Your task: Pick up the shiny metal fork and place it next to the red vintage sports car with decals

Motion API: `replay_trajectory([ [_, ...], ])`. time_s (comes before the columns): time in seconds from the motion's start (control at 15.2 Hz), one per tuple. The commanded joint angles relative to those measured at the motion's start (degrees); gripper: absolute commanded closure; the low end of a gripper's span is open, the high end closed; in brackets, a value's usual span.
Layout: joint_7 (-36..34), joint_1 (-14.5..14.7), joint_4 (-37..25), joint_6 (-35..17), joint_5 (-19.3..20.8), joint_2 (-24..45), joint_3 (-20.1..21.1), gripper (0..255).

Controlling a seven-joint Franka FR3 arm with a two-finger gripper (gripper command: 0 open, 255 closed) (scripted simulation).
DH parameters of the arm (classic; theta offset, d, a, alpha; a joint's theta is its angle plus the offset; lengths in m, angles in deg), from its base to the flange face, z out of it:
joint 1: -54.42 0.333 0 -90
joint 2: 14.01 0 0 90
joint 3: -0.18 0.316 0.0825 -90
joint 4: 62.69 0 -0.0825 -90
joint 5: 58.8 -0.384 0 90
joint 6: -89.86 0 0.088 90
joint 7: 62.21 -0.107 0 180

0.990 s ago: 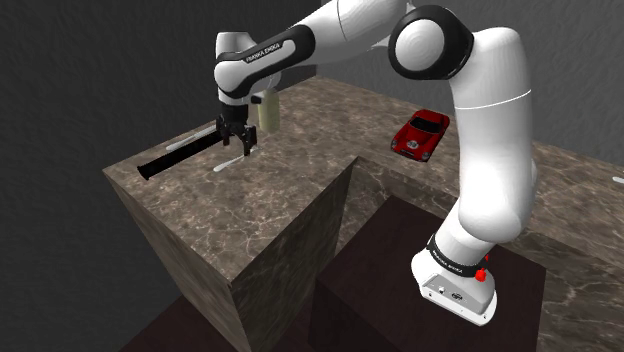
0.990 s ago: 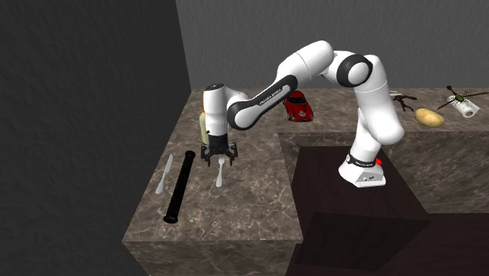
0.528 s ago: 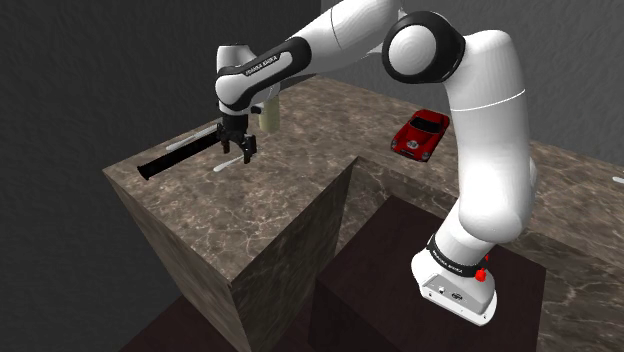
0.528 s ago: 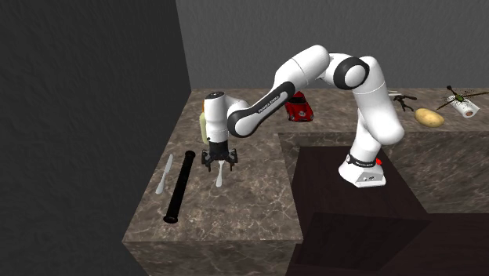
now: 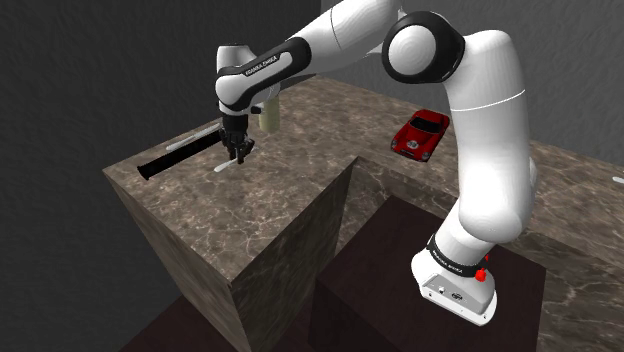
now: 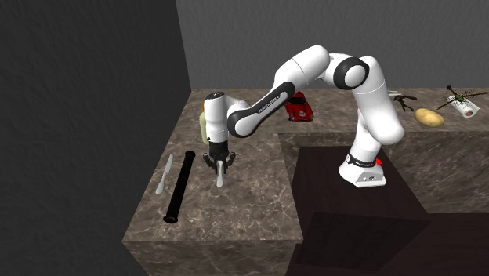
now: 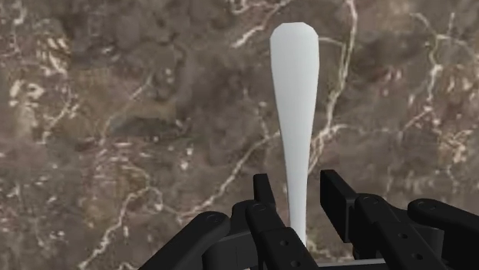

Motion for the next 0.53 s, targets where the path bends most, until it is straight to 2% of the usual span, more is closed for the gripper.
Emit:
replay_trajectory([
  [0.0, 0.00, 0.00, 0.00, 0.00, 0.00, 0.00, 0.00, 255],
  [0.46, -0.03, -0.03, -0.21, 0.57, -0.06, -0.37, 0.04, 255],
])
